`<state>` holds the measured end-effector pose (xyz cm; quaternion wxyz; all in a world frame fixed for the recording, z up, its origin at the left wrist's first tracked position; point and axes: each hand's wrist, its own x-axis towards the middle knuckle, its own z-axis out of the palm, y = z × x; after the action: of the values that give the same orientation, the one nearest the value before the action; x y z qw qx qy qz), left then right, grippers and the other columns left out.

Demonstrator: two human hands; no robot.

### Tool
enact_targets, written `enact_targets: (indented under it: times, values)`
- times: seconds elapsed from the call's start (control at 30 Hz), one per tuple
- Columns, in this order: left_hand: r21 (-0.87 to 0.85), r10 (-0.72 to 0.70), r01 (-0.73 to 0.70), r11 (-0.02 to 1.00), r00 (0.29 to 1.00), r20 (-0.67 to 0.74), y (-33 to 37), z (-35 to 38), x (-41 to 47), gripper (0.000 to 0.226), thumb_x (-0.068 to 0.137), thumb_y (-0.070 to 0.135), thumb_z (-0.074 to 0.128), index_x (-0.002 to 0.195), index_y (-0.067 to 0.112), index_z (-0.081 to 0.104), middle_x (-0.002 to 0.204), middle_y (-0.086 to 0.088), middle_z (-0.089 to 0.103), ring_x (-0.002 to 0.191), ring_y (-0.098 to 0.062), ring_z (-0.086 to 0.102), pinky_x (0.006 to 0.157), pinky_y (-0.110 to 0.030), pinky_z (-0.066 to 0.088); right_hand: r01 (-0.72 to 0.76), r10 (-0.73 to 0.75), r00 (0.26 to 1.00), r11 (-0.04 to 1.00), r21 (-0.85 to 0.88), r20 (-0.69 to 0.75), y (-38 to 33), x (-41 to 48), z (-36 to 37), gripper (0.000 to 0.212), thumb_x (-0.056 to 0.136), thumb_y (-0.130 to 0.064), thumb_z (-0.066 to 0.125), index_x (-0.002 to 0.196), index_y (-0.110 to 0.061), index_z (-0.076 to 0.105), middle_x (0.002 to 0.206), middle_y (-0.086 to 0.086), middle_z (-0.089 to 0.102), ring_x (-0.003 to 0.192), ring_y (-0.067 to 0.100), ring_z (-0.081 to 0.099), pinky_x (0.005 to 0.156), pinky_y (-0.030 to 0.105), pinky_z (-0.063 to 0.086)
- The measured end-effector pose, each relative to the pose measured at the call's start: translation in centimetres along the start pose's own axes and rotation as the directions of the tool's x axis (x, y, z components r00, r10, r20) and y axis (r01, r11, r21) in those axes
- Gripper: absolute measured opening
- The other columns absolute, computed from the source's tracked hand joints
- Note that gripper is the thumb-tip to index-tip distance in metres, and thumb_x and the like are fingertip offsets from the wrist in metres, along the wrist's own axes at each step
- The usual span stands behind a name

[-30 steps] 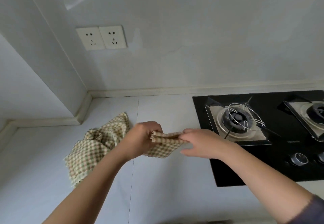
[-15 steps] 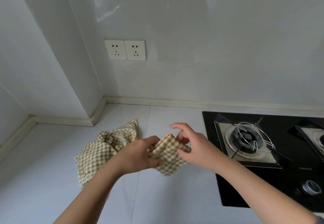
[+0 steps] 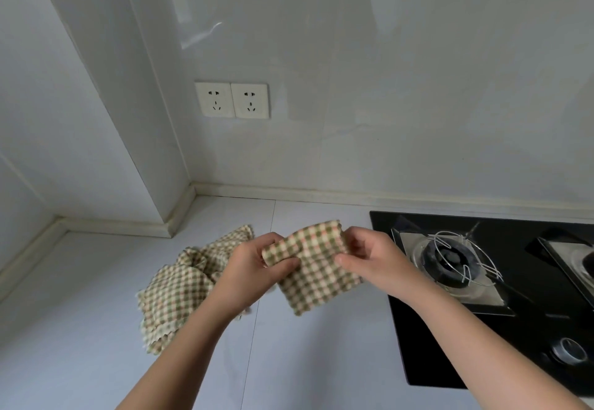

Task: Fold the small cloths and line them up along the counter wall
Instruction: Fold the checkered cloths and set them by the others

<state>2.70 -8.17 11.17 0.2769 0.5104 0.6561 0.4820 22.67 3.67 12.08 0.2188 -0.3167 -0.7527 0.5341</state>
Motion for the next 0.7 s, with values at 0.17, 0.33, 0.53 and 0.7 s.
enact_targets:
  times: [0.17, 0.33, 0.53, 0.7]
  values:
    - [0.198, 0.092, -0.107, 0.974, 0.992, 0.083, 0.5, -1.2, 0.3, 0.011, 0.078, 0.024, 0.077, 0.082, 0.027, 0.067, 0.077, 0.012, 0.070, 0.073, -0.007, 0.065, 0.069, -0.023, 0.052, 0.069, -0.070, 0.997, 0.997, 0.017, 0.044, -1.5, 0.6, -0.6, 0.023, 0.083, -0.007, 0.070, 0.080, -0.031, 0.069, 0.078, -0.010, 0.067, 0.075, 0.006, 0.061, 0.072, 0.024, 0.049]
    - [-0.167, 0.054, -0.061, 0.984, 0.997, -0.050, 0.2, -0.5, 0.2, 0.016, 0.074, 0.016, 0.074, 0.072, 0.005, 0.062, 0.074, -0.008, 0.071, 0.067, -0.019, 0.067, 0.066, -0.027, 0.054, 0.032, -0.052, 0.998, 0.927, 0.375, 0.043, -1.7, 0.6, -0.4, 0.039, 0.065, -0.017, 0.078, 0.101, -0.017, 0.066, 0.098, -0.002, 0.073, 0.094, 0.011, 0.067, 0.078, 0.020, 0.052]
    - [-0.162, 0.018, -0.012, 0.987, 0.999, 0.039, -1.8, 0.6, -1.3, 0.037, 0.077, 0.021, 0.077, 0.109, 0.018, 0.058, 0.101, 0.002, 0.071, 0.094, -0.013, 0.068, 0.084, -0.036, 0.053, -0.023, 0.025, 1.000, 0.890, 0.455, 0.003, -0.9, -0.3, 0.7, 0.028, 0.071, -0.011, 0.075, 0.097, -0.010, 0.064, 0.098, 0.001, 0.074, 0.095, 0.014, 0.068, 0.078, 0.019, 0.052]
    - [0.189, 0.419, -0.425, 0.885, 0.905, 0.071, 0.9, -2.5, -1.3, 0.052, 0.080, 0.034, 0.067, 0.123, 0.045, 0.039, 0.126, 0.021, 0.051, 0.115, -0.004, 0.054, 0.096, -0.025, 0.045, 0.094, -0.094, 0.995, 0.964, 0.247, -0.013, -2.7, -0.6, -0.4, 0.015, 0.082, 0.001, 0.067, 0.092, -0.010, 0.065, 0.090, -0.002, 0.074, 0.088, 0.011, 0.069, 0.077, 0.020, 0.053]
